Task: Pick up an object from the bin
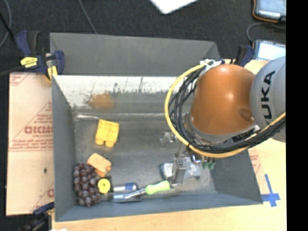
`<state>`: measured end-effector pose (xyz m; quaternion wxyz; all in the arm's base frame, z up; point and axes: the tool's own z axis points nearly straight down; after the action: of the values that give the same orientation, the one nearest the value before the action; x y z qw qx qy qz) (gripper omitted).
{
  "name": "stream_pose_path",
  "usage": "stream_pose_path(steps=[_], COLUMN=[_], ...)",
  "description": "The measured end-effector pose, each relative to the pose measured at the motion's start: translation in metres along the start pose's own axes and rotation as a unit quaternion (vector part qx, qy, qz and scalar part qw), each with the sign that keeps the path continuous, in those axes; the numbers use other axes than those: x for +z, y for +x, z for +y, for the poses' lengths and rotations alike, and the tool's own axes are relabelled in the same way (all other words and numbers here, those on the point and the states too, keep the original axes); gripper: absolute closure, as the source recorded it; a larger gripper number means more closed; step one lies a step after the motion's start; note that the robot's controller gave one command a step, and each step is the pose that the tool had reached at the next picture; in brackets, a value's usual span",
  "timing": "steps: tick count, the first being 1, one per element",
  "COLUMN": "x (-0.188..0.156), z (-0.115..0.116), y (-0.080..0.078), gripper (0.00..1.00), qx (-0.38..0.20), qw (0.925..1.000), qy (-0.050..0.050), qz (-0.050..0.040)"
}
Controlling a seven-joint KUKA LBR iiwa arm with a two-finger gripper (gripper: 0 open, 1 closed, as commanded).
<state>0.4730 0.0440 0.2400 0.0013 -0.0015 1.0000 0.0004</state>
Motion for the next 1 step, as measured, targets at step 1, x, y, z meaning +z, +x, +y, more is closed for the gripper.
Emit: stream_pose_path(steps=[1], x=[0.0351], z=[-0.0186], y=[-0.0028], gripper=[0.0], qx=[-0.029], qw=[0.9996], qy=[0.0], qz=[-0.0027])
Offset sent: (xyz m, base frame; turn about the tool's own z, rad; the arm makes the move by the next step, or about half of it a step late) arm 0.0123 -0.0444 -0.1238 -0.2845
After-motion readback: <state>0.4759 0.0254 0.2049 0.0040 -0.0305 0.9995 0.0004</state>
